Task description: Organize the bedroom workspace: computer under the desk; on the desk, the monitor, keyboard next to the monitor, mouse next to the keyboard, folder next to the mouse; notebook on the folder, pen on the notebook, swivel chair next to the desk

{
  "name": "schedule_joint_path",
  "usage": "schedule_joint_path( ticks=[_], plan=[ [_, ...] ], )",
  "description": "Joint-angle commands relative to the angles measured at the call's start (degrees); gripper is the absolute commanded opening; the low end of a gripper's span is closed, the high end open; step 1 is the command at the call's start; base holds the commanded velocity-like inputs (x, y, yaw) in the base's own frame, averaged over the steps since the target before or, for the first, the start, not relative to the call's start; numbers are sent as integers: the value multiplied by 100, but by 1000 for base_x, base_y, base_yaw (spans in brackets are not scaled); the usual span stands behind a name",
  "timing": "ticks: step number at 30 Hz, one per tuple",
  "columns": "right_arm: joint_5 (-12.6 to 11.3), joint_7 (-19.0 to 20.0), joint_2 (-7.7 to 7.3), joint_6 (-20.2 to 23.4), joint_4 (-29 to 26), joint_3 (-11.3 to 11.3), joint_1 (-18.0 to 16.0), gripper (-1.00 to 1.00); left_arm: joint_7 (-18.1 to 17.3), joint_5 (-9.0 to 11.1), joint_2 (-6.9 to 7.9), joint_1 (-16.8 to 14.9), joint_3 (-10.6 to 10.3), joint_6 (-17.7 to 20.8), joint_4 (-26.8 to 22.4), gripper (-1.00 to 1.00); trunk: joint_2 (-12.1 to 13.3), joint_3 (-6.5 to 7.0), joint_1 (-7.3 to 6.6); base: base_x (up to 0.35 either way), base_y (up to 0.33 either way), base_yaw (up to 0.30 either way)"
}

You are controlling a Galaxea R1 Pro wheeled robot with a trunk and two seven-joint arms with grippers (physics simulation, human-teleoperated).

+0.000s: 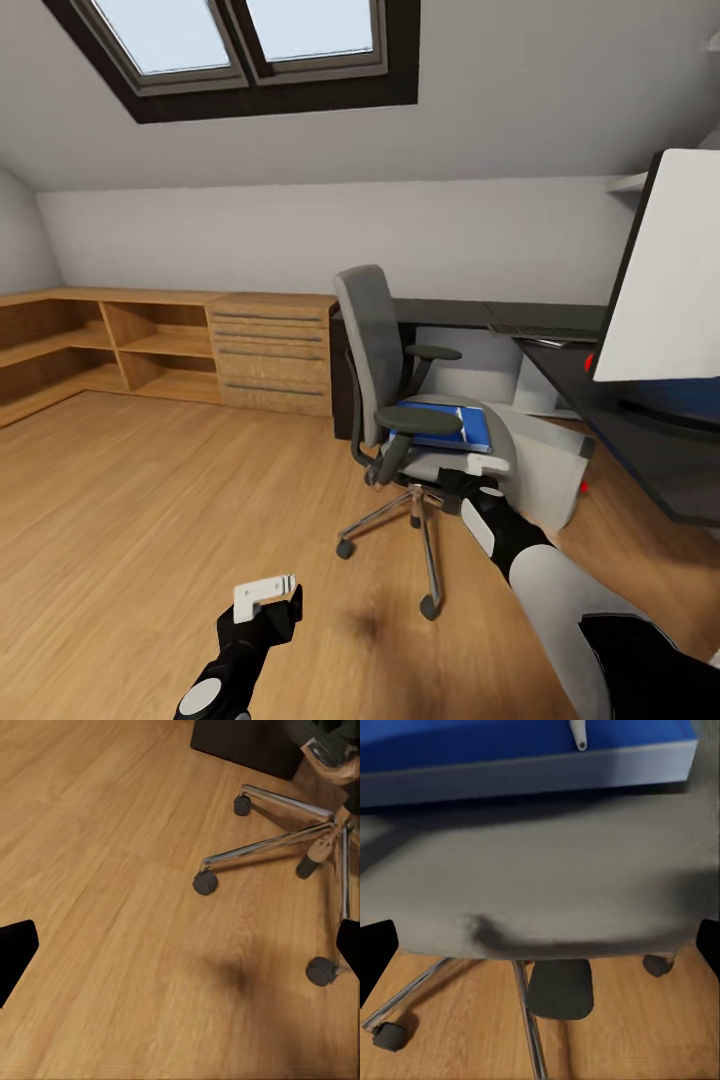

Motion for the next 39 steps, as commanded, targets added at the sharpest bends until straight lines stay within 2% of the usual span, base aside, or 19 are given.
schedule_joint_path(
  ticks=[1,15,18,19,20,23,24,26,27,28,29,30,32,37,39],
  plan=[
    [-41,-18,2,25,-11,-3,-1,100,46,60,1,0,-5,13,-10,100,-2,3,-1,0,0,-200],
    [-115,-28,2,-67,3,-26,-1,100,46,60,1,0,-2,10,-15,100,-2,107,-1,0,0,-201],
    [-210,-33,-5,-117,0,-38,-1,100,46,60,1,1,-4,7,-17,100,-2,130,-1,0,0,-202],
    [-566,-26,-33,-156,-2,-47,1,100,46,60,1,2,-2,5,-21,100,-2,137,-1,0,0,-202],
    [-722,-23,-48,-163,1,-47,3,100,46,60,1,3,-3,5,-23,100,-2,144,-1,0,0,-202],
    [-988,-21,-62,-188,4,-47,5,100,46,60,1,2,-4,4,-26,100,-2,166,-1,0,0,-202],
    [-1184,-20,-68,-230,5,-47,6,100,46,60,1,1,-5,4,-26,100,-2,173,-1,0,0,-199],
    [-1389,-19,-73,-292,6,-47,7,100,46,60,1,1,-5,4,-29,100,-2,185,-1,0,0,-192],
    [-1594,-19,-80,-361,6,-47,10,100,46,60,1,0,-3,3,-33,100,-2,189,-1,0,0,-146],
    [-1693,-19,-84,-394,6,-47,11,100,46,60,1,0,-2,3,-38,100,-2,193,-1,0,0,-117],
    [-2042,-18,-93,-490,12,-47,14,100,46,62,1,0,1,4,-52,100,-2,194,-1,0,0,-48],
    [-2163,-18,-96,-516,13,-47,15,100,46,65,1,0,2,4,-64,100,-2,195,-1,0,0,-31],
    [-2273,-18,-96,-539,17,-47,16,100,46,70,1,0,-3,4,-80,100,-2,196,-1,0,0,-20],
    [-2373,-11,-103,-560,17,-47,23,100,49,77,-13,0,-13,3,-155,100,-2,197,-1,0,0,-8],
    [-2378,-10,-106,-565,16,-47,24,100,52,78,-15,2,-14,2,-166,100,-5,153,4,0,0,-1]
  ],
)
